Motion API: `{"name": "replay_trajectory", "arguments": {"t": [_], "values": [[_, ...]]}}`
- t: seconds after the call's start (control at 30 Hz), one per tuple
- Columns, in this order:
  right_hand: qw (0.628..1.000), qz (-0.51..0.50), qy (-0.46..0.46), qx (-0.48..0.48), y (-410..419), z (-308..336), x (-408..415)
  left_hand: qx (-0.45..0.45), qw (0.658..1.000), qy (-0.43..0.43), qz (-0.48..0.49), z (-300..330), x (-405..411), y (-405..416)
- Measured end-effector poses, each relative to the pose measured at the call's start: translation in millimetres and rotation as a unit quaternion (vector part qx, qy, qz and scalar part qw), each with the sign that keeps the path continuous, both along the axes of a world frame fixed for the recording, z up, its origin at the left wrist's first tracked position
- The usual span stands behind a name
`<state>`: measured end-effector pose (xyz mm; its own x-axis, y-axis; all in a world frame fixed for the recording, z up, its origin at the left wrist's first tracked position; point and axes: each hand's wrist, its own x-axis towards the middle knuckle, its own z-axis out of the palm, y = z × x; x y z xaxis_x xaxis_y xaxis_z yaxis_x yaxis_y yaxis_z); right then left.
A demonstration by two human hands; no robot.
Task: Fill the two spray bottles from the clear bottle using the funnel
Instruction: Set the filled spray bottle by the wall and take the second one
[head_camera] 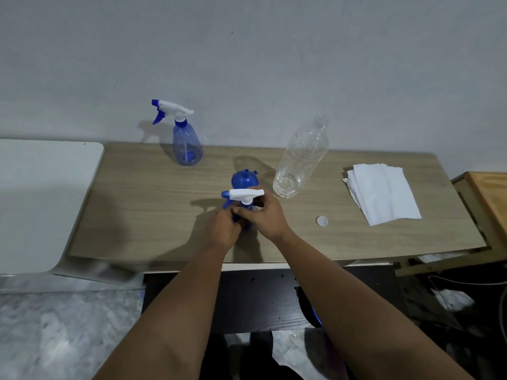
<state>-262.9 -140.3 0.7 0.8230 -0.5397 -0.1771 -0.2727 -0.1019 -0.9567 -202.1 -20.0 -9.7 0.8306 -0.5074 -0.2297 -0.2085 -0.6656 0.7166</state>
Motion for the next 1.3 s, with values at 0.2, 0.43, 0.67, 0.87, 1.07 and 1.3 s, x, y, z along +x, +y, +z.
{"name": "replay_trajectory", "arguments": {"t": [0.2, 0.43, 0.67, 0.87, 1.07, 1.3], "values": [[1.000, 0.005, 0.017, -0.006, 4, 0, 3, -0.010, 1.000, 0.019, 0.003, -4, 1, 1], [1.000, -0.005, 0.004, 0.011, 10, 5, 2, -0.015, 1.000, 0.025, 0.002, -5, 2, 1], [1.000, -0.002, 0.018, -0.005, 10, 7, 4, -0.007, 1.000, 0.029, -0.006, -3, 3, 0], [1.000, -0.003, 0.017, -0.003, 10, 6, 4, -0.028, 0.999, 0.035, -0.005, -5, 3, 1], [1.000, -0.008, -0.007, -0.012, 6, 7, 1, -0.004, 1.000, 0.023, 0.004, -7, 4, 1], [0.998, -0.030, -0.044, -0.018, 11, 24, 9, -0.043, 0.997, 0.057, 0.014, -9, 4, 2]]}}
